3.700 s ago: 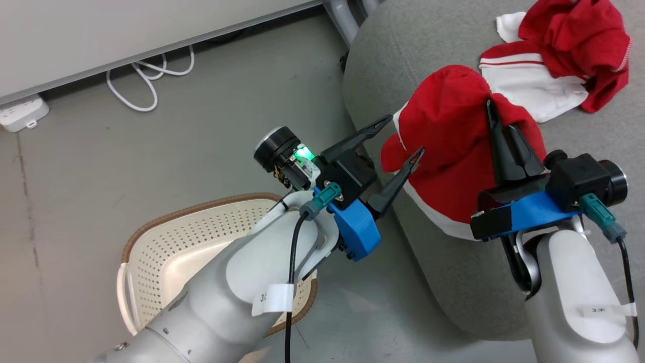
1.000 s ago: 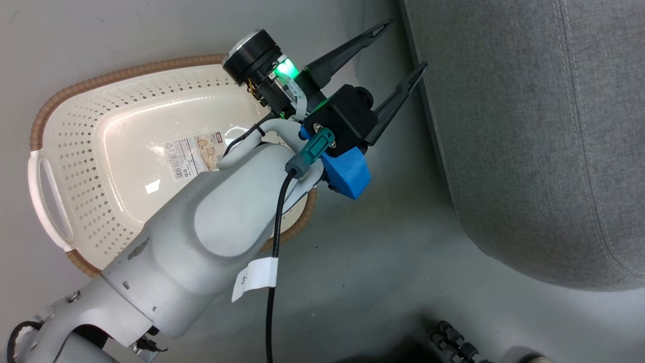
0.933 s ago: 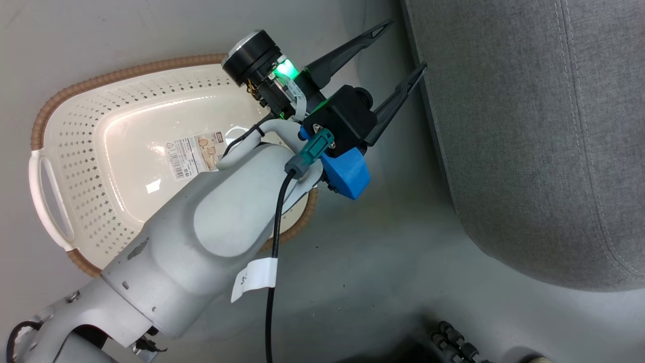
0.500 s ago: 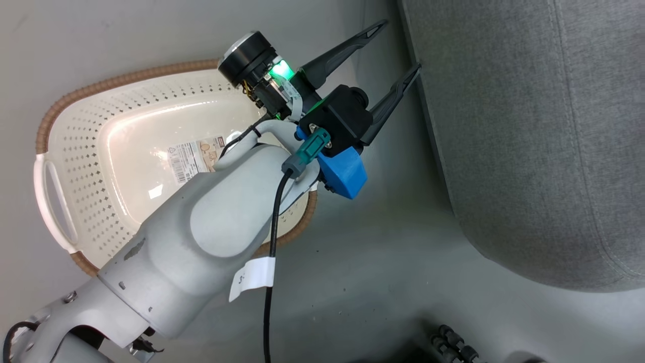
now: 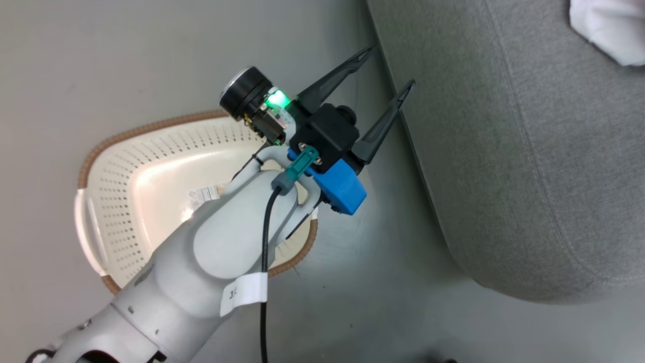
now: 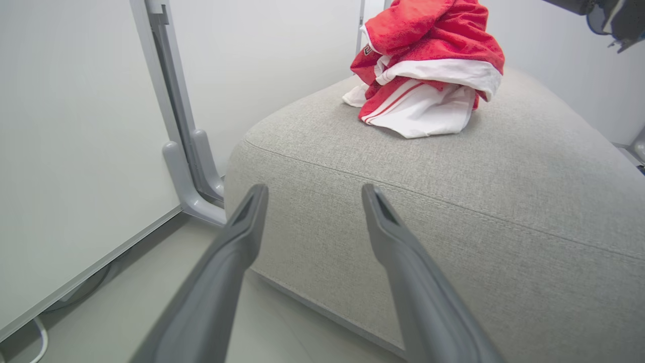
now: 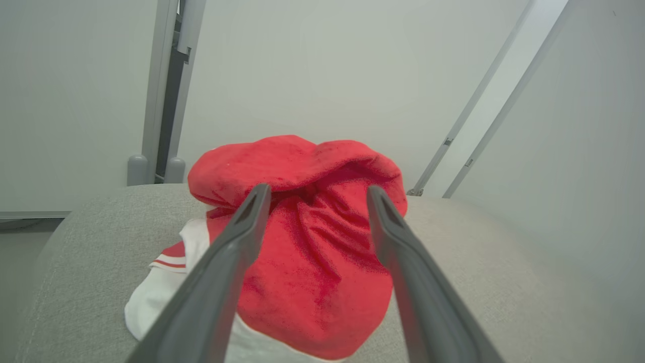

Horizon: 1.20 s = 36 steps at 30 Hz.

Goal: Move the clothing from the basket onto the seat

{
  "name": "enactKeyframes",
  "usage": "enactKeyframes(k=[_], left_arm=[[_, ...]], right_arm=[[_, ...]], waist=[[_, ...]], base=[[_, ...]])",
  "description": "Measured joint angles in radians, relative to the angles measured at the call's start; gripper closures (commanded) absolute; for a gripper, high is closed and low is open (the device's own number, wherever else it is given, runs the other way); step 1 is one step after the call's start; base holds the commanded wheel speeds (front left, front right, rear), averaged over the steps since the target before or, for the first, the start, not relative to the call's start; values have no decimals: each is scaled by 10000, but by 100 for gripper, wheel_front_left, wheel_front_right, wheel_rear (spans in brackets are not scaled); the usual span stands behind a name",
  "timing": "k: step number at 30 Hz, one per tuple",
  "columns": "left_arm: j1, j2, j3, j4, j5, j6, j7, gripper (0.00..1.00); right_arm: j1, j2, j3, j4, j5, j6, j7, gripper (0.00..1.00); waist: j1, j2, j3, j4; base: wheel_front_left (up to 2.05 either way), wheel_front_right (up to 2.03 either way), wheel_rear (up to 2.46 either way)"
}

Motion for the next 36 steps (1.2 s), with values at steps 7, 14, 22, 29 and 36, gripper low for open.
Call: enactKeyframes(k=[7, 14, 22, 29, 36], left_arm=[[1021, 52, 1122, -706, -31, 251, -2, 0], [2193, 56, 2660, -1411, 263, 560, -4, 0], [3504, -46, 4477, -1952, 612, 556, -10, 0], [4816, -226, 5902, -2341, 1018, 466, -12, 0], [6149, -395, 6865, -2744, 1494, 217, -12, 0]], right_arm=[[671, 180, 1189, -554, 165, 0, 0, 0], [1111, 481, 2522, -988, 238, 0, 0, 0], [1686, 813, 3693, -1210, 313, 0, 0, 0], [2407, 1269, 4052, -1198, 433, 0, 0, 0], [3434, 1651, 4002, -1058, 491, 0, 0, 0]], waist=[[0, 1, -1088, 298], [0, 1, -2143, 820], [0, 1, -3221, 1546], [-1, 1, -4100, 2087], [-1, 1, -4868, 2471]], base=[[0, 0, 0], [0, 0, 0], [0, 0, 0], [0, 0, 0], [0, 0, 0]])
